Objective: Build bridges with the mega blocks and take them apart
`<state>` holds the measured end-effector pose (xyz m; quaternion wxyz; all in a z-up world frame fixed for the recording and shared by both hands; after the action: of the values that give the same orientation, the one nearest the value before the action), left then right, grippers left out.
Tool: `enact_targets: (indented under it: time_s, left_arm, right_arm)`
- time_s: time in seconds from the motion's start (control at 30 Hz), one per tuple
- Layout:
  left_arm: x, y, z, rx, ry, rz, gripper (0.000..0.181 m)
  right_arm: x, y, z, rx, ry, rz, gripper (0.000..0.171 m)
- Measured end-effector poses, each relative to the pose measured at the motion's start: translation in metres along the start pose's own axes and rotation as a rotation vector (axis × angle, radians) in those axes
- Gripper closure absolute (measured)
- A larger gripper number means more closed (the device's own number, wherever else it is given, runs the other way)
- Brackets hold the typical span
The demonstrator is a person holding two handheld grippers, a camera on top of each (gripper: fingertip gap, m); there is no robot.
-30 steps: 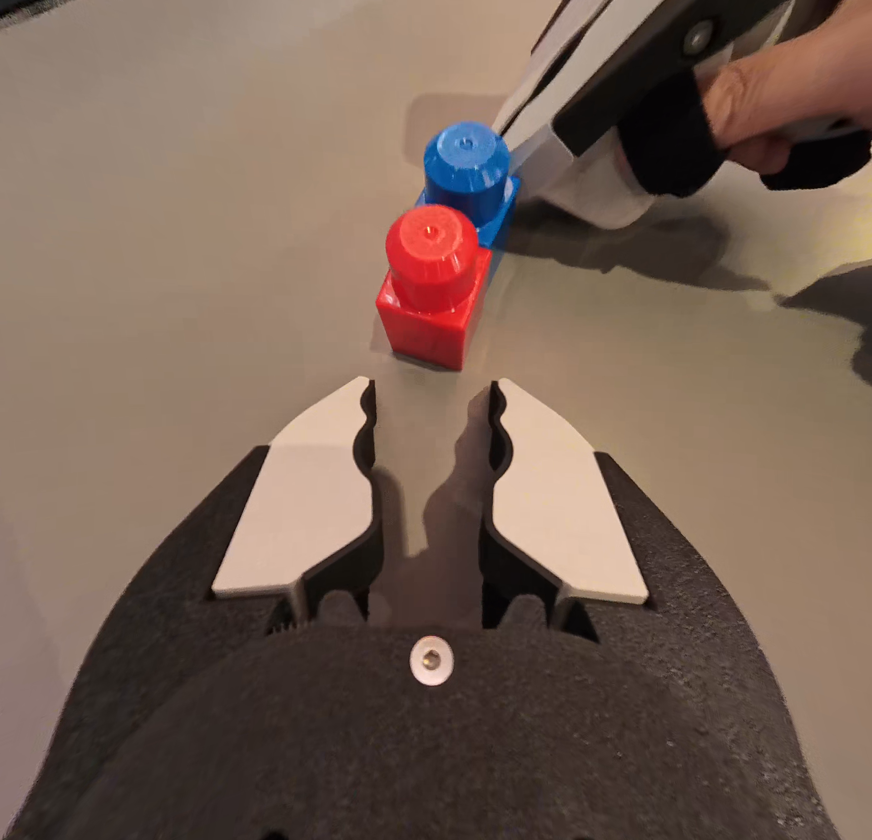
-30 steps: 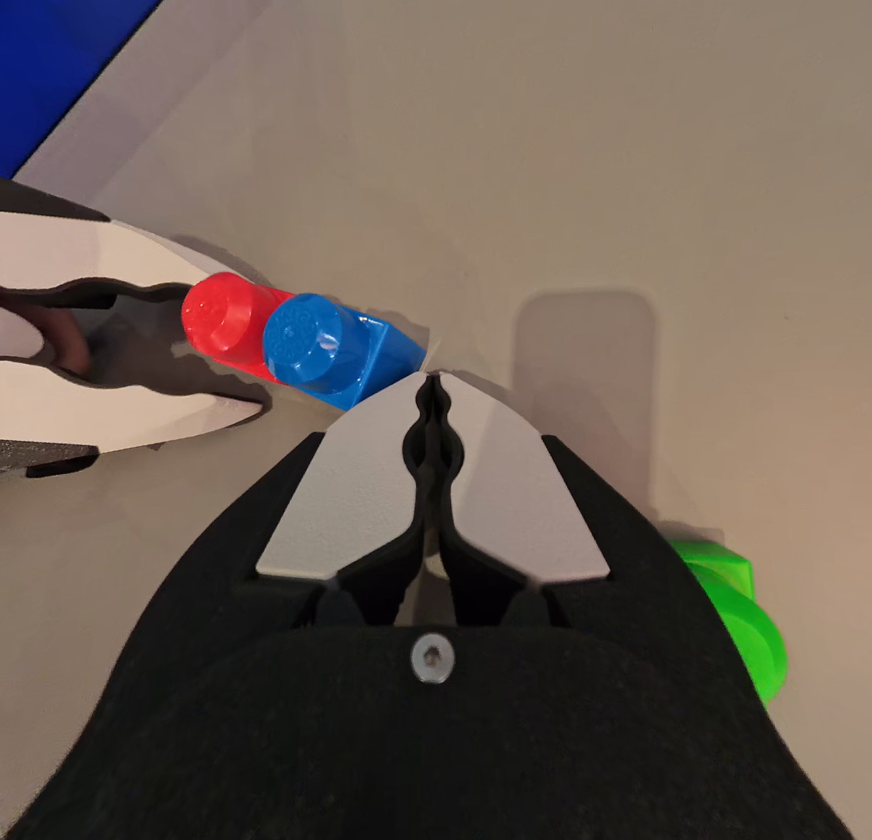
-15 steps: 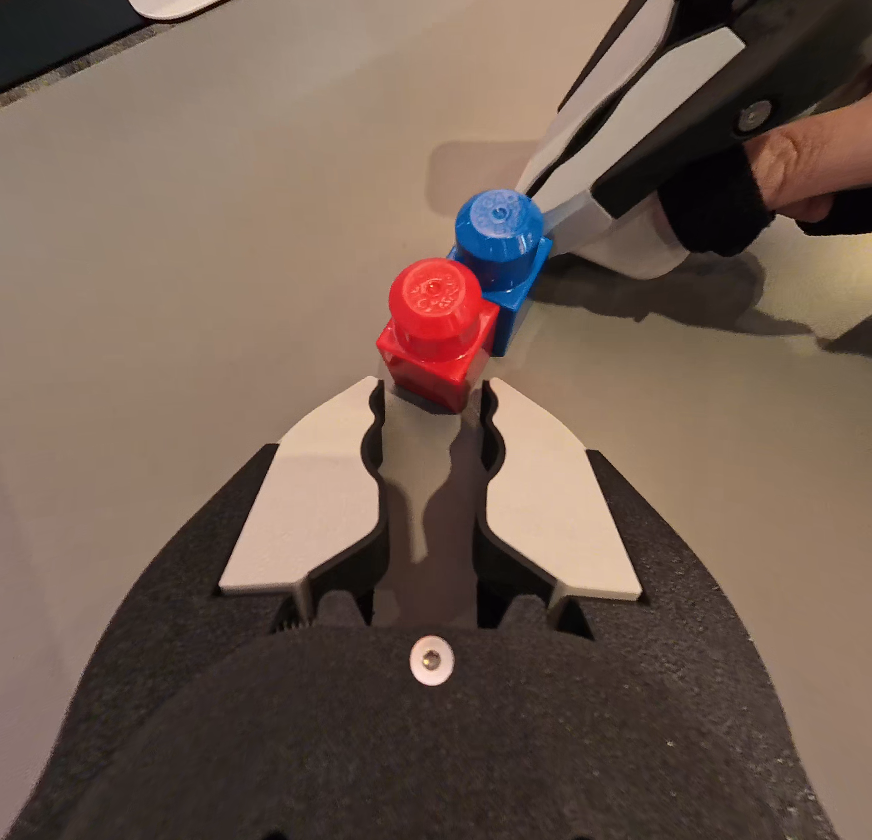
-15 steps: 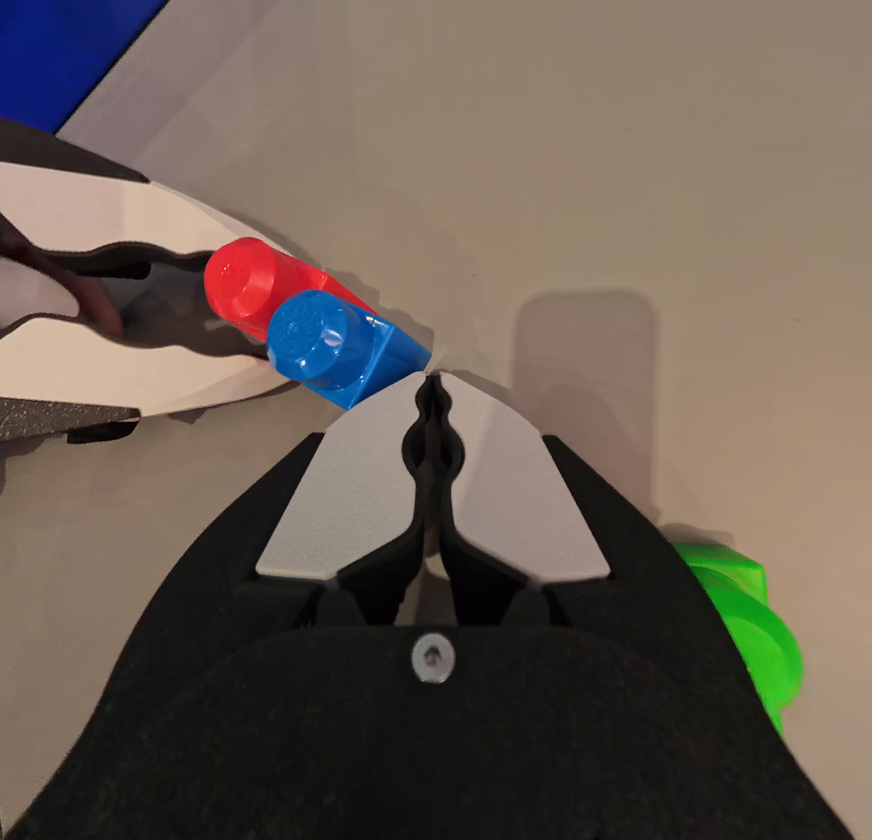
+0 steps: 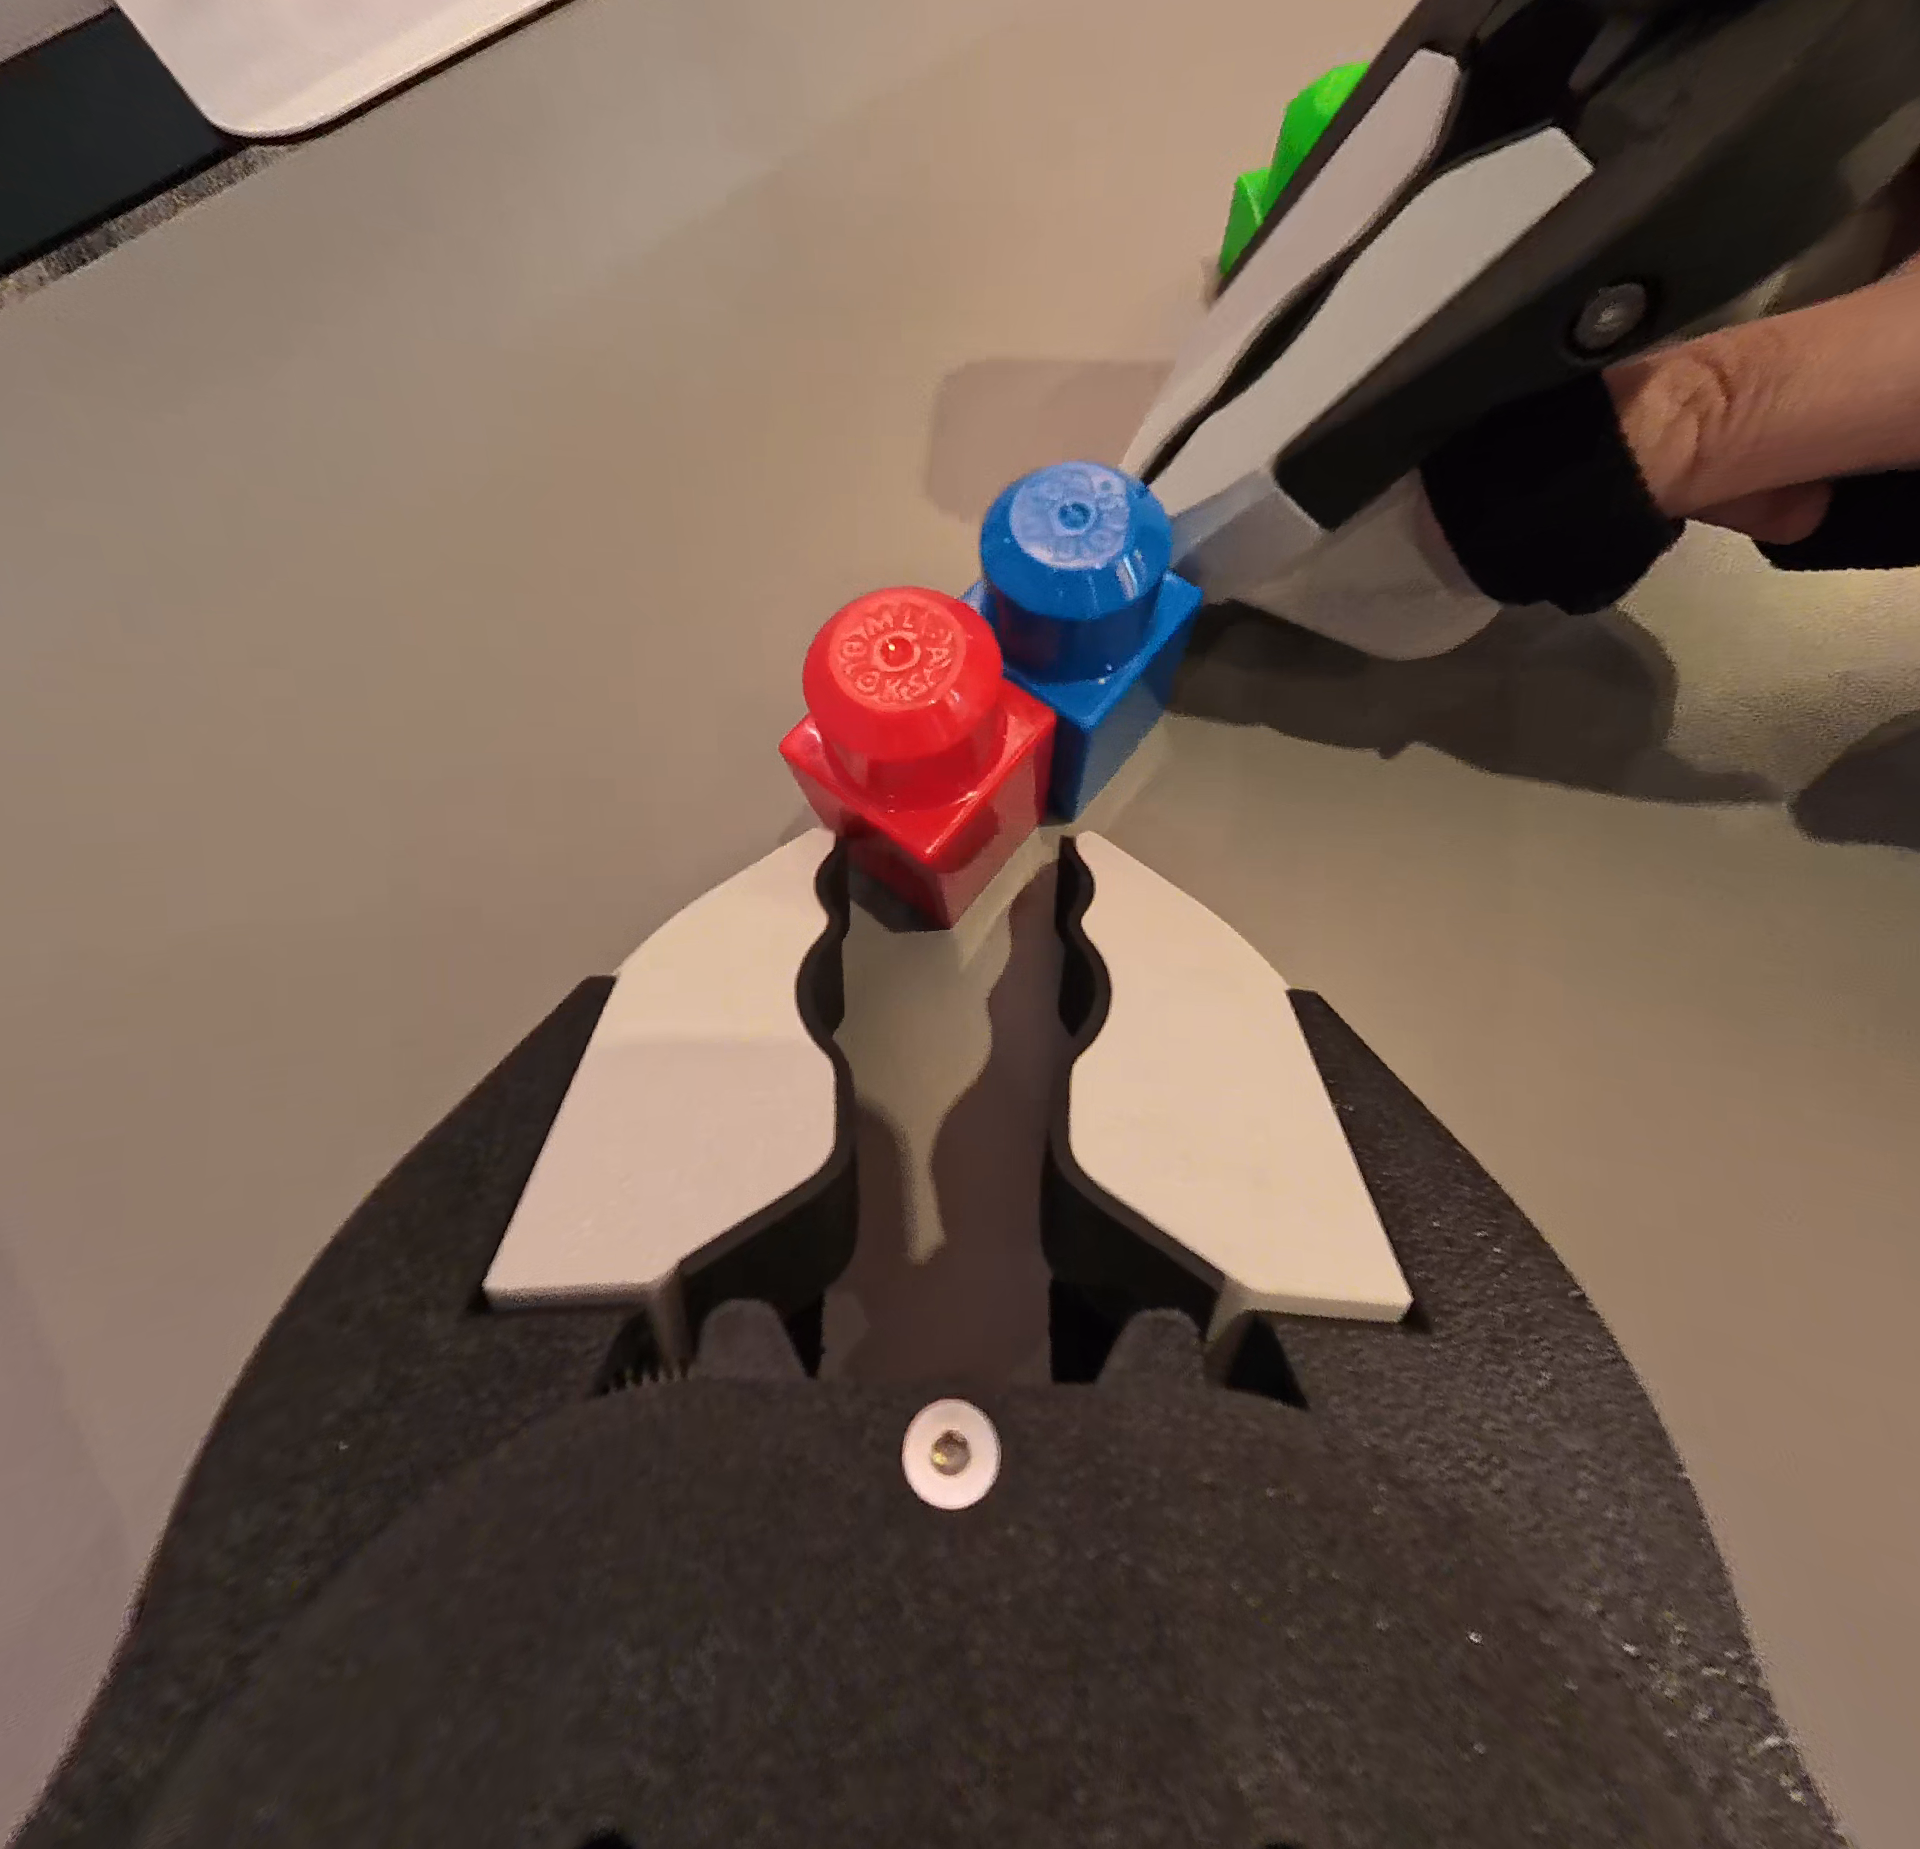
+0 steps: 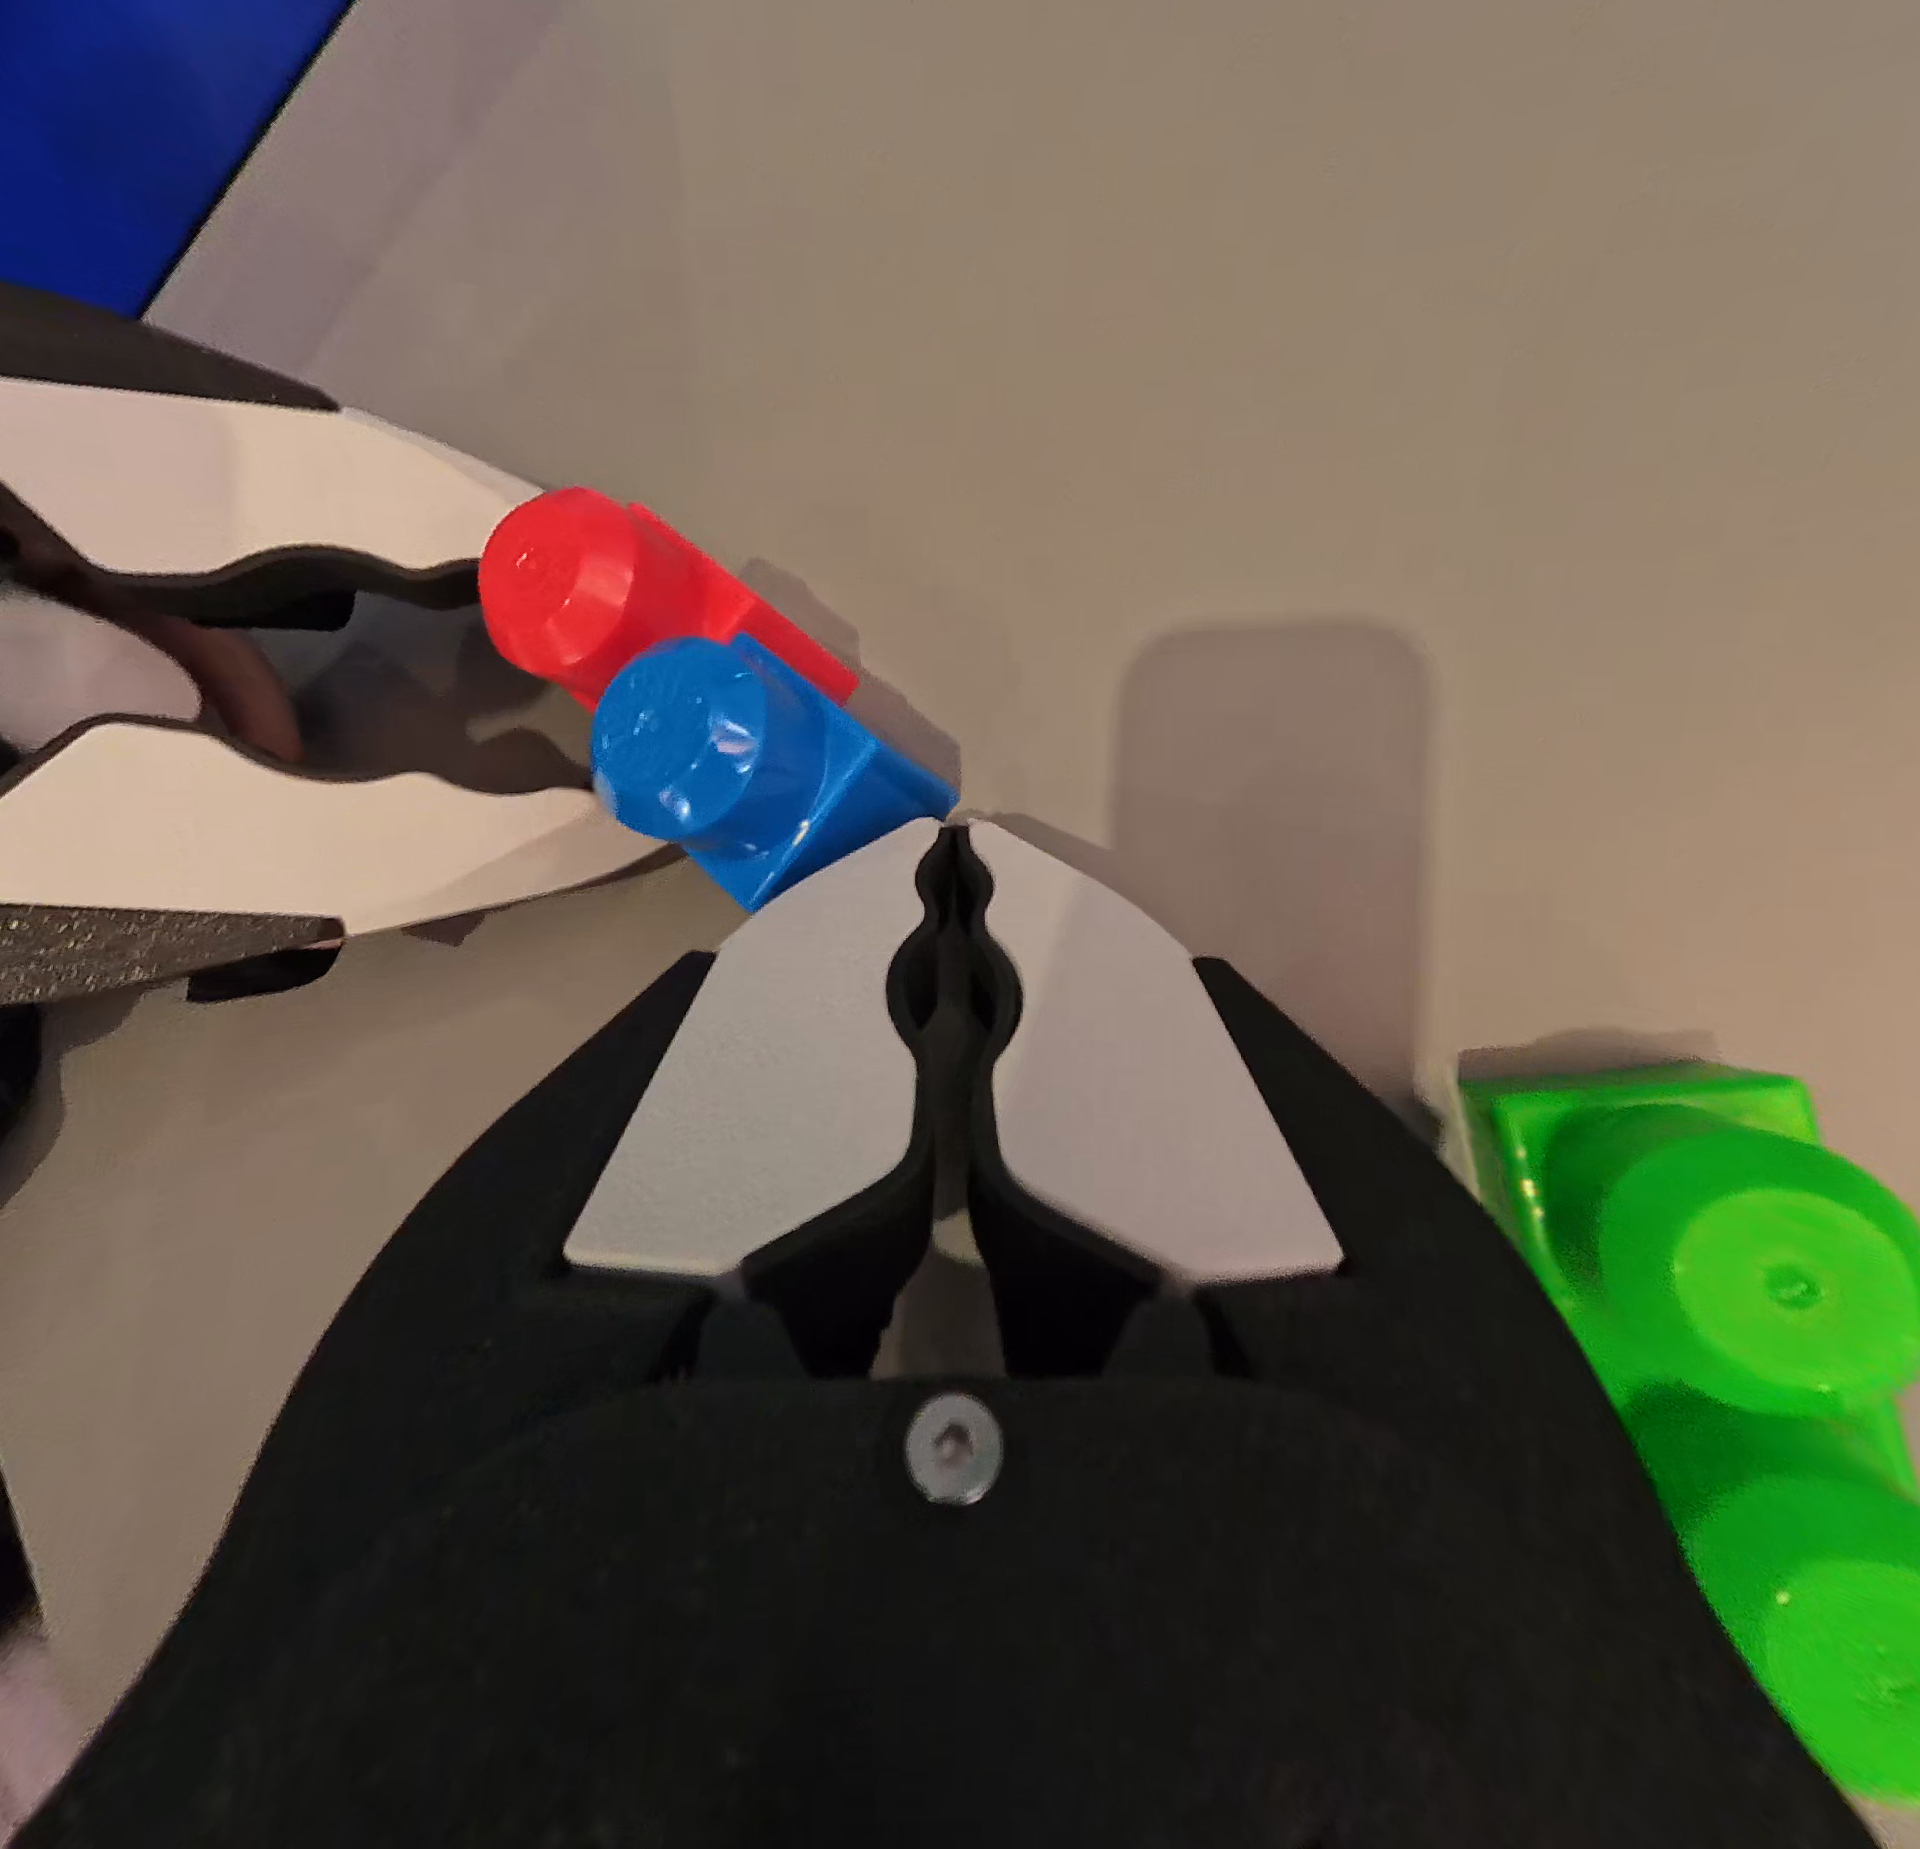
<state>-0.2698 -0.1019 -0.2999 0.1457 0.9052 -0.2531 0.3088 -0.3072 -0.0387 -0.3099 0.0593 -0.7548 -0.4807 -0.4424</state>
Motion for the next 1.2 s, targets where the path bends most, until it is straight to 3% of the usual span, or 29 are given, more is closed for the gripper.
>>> enact_targets:
  time_s: [0.47, 0.73, 0.97, 1.2]
  left_arm:
    - [0.008, -0.001, 0.000, 0.006, -0.043, 0.048, 0.146]
    - [0.002, 0.002, 0.003, -0.002, 0.009, -0.046, 0.140]
    - [0.006, -0.011, -0.002, 0.176, -0.023, -0.076, 0.121]
    - [-0.007, -0.013, -0.004, 0.229, 0.043, -0.213, 0.104]
  right_arm:
    - [0.004, 0.015, 0.013, 0.009, 0.001, 0.003, 0.171]
    - [0.004, 0.015, 0.013, 0.013, -0.002, -0.004, 0.171]
    - [0.004, 0.017, 0.013, 0.016, -0.007, -0.028, 0.171]
    - [0.007, 0.016, 0.012, 0.003, -0.029, -0.070, 0.171]
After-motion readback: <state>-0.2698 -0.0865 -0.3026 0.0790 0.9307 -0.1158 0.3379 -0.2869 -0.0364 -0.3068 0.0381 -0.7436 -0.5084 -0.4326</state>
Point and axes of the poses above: each gripper's, where its closed fingertips meet, x back along the fingers, z out of its underside, y = z × x across the jaws, the point moved 2 cm from there along x, back along the fingers, and after that the axes turned 2 degrees about -x, right-handed, at the moved point
